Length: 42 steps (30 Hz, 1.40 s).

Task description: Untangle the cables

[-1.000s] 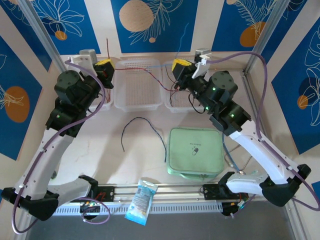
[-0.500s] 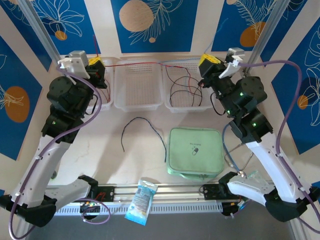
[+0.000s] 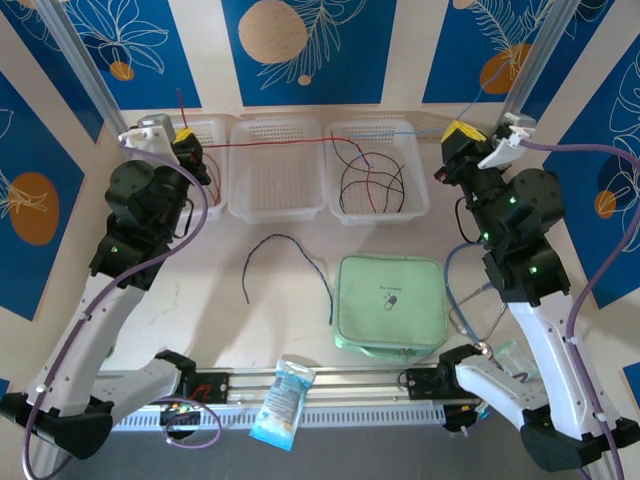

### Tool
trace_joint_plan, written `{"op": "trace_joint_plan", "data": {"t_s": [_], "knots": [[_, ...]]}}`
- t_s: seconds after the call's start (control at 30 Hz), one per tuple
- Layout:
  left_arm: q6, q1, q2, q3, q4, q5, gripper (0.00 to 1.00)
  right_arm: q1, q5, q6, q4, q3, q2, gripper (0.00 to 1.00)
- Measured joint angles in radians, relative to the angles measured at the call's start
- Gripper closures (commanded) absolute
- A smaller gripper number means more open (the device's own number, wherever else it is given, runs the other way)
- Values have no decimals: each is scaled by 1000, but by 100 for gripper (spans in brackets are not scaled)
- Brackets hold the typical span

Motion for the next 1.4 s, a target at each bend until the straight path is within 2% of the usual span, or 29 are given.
{"op": "trace_joint_plan", "data": {"t_s": [0.17, 0.5, 0.93, 1.17, 1.4], "knots": [[-39, 56, -24, -16, -15, -35, 100, -67, -13, 13, -29, -6, -29, 100], [-214, 201, -102, -144, 6, -127, 100, -222, -42, 51, -80, -47, -82, 100], [-364, 241, -213, -270, 84, -286, 100, -337, -38, 72, -127, -53, -118, 100], [-382, 249, -249, -293, 127, -407, 100, -401, 27, 113, -143, -98, -164, 100], [-391, 269, -249, -301, 149, -450, 100, -473, 65, 129, -157, -100, -181, 100]]}}
